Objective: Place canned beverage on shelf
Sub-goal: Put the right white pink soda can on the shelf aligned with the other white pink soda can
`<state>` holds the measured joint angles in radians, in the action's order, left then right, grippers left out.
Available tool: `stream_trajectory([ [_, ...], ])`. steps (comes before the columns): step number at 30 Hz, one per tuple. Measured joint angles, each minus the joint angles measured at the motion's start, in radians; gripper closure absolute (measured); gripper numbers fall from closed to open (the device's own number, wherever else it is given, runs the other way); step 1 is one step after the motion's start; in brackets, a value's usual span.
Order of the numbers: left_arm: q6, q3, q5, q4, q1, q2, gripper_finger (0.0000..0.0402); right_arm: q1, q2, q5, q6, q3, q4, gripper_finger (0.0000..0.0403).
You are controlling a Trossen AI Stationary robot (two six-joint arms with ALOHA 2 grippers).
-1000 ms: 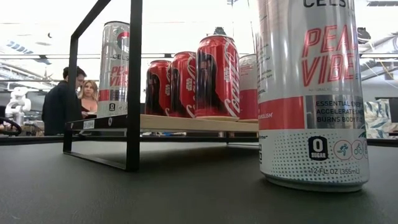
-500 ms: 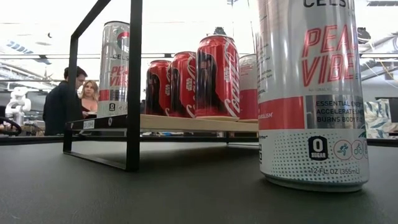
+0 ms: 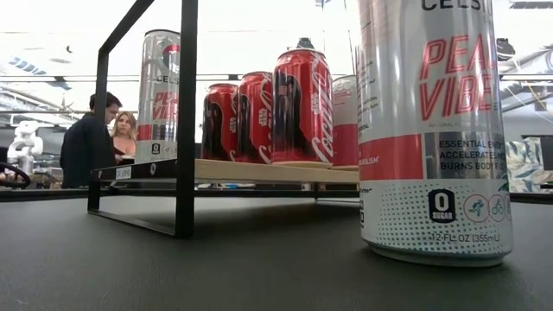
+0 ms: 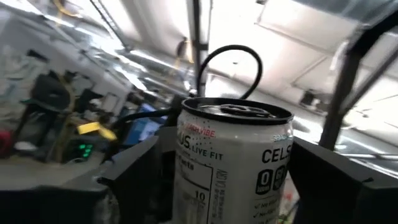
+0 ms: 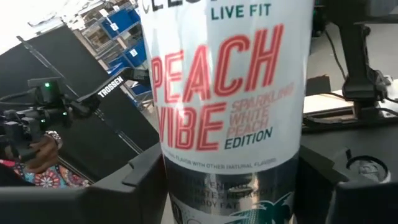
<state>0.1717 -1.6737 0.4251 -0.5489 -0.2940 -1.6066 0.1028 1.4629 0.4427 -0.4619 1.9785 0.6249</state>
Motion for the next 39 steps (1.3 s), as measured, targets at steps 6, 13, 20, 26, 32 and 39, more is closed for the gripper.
stream_trajectory([
  [6, 0.004, 0.0, 0.103, 0.066, -0.038, 0.029, 0.004, -0.006, -0.036, -0.032, -0.003, -0.001, 0.074, 0.0173],
  [13, 0.006, 0.0, 0.237, 0.103, -0.08, 0.057, 0.0036, -0.004, -0.108, -0.235, 0.013, -0.001, 0.246, 0.0173],
  [20, 0.007, 0.0, 0.326, 0.114, -0.087, 0.052, 0.0036, 0.035, -0.123, -0.545, 0.014, -0.001, 0.359, 0.0172],
  [26, 0.006, 0.001, 0.37, 0.113, -0.084, 0.036, 0.0036, 0.071, -0.089, -0.707, 0.011, -0.001, 0.35, 0.0172],
  [32, 0.006, 0.002, 0.391, 0.13, -0.079, 0.019, 0.0031, 0.077, -0.045, -0.729, 0.02, 0.0, 0.339, 0.0172],
  [39, 0.004, 0.001, 0.442, 0.155, -0.066, 0.022, 0.0005, 0.09, -0.01, -0.726, 0.037, 0.0, 0.329, 0.0172],
])
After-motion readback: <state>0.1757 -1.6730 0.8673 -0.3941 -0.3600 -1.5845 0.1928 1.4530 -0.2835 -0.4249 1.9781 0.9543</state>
